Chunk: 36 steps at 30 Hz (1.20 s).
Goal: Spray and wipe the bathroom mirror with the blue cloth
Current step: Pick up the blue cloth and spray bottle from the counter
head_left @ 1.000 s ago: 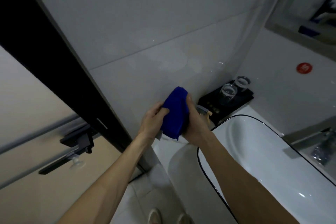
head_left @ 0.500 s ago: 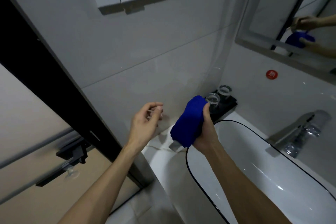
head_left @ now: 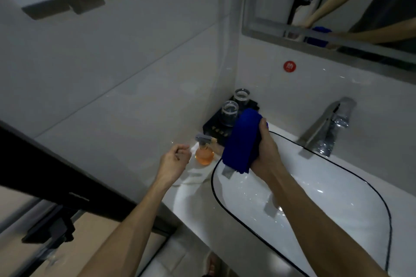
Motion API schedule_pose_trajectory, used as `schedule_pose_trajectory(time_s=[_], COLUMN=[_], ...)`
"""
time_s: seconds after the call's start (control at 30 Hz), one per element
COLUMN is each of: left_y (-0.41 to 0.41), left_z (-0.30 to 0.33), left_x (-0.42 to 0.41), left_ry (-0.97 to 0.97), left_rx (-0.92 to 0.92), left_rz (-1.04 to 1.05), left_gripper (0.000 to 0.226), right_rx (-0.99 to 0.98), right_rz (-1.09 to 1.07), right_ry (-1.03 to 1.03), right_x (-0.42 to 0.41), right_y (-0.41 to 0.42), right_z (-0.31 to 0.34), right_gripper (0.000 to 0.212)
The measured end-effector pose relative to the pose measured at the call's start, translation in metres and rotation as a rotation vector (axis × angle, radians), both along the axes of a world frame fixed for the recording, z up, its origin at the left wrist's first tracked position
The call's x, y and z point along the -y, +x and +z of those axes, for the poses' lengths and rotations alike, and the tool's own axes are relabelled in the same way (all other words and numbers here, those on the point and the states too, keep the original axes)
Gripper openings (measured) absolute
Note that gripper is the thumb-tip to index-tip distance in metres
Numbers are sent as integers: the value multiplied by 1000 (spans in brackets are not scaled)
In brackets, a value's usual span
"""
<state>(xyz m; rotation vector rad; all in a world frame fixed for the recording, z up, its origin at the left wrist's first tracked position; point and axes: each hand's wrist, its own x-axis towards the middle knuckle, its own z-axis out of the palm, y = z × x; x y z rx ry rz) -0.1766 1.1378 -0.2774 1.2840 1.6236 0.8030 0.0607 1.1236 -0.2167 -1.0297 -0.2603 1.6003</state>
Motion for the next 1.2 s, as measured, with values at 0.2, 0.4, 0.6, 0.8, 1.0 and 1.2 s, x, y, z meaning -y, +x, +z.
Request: schedule_pose_trajectory(time_s=[0.2, 0.4, 0.6, 0.8, 1.0, 1.2], left_y=[14, 33, 35, 28, 44, 58], left_z=[-29, -56, -65, -65, 4, 69], left_x=[-34, -58, -75, -83, -89, -92], left_ry=[-71, -69, -158, -61, 127, 277], left_rx=[-31, 46, 35, 0, 259, 460], left_rz=[-96, -145, -150, -122, -78, -141], left_gripper=[31, 31, 45, 21, 17, 24], right_rx=[81, 115, 114, 9, -36, -31], right_rz=[-176, -288, -299, -321, -319, -359], right_ry=[-44, -141, -137, -133, -77, 107], right_x=[6, 17, 21, 20, 18, 14], right_y=[27, 36, 31, 27, 29, 31], right_z=[-2, -2, -5, -2, 11, 40], right_gripper=[45, 38, 42, 37, 37, 31])
